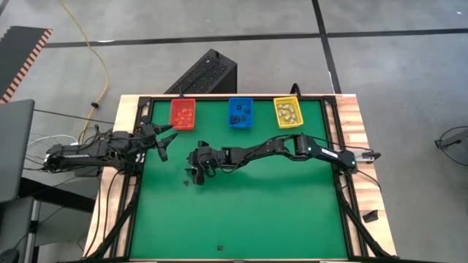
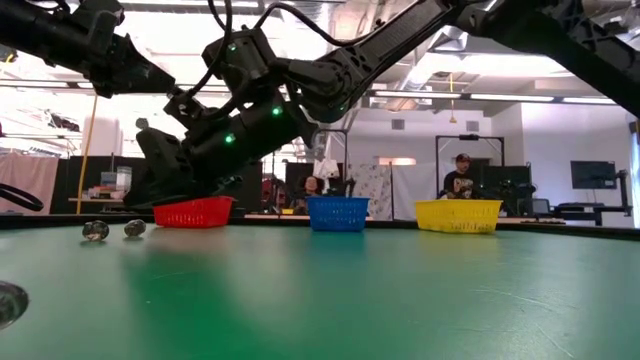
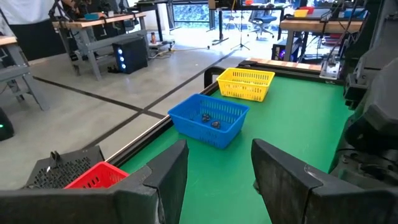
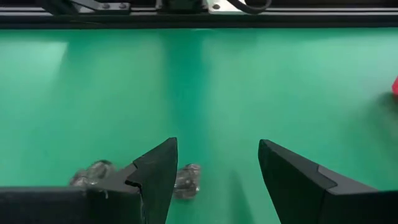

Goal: Sort Halloween decoration
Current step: Put the black skull toy into the blue bin

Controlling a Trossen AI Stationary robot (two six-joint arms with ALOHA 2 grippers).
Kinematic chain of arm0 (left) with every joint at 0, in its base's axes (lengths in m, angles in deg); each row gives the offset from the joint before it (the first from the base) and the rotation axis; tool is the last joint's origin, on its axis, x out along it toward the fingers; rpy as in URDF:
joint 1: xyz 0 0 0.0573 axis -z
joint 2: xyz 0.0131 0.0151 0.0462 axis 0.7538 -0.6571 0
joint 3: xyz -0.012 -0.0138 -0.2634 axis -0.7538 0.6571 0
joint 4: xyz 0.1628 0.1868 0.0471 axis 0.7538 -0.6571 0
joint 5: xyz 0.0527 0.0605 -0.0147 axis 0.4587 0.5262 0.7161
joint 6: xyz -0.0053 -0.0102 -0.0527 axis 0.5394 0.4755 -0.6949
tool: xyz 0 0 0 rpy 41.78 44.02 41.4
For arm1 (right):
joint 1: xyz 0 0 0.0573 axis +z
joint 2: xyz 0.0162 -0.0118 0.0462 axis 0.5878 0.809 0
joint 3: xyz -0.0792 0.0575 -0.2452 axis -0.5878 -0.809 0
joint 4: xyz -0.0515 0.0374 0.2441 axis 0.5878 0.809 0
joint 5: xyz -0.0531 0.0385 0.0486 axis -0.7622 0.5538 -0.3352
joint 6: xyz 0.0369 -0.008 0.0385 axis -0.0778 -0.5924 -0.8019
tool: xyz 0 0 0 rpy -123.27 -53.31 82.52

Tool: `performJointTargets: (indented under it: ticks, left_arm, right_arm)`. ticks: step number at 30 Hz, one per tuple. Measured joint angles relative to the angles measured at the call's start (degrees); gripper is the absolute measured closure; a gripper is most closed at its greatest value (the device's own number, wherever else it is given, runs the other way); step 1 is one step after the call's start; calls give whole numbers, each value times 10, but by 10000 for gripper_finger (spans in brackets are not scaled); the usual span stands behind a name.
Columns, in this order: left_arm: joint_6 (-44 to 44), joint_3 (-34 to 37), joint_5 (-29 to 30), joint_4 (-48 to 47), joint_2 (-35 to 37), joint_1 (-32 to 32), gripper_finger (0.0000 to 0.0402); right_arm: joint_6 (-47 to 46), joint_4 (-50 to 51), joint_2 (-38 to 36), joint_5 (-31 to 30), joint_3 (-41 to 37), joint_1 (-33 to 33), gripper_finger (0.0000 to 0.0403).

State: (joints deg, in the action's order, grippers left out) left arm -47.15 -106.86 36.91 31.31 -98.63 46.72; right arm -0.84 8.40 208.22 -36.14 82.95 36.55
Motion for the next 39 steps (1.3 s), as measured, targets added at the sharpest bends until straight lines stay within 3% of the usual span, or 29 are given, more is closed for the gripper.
performJointTargets:
  ticks: [39]
  left_arm:
    - [-21,0,-1,-5,0,0,233]
  right_arm:
    - [-13,-51,-2,11,0,1,147]
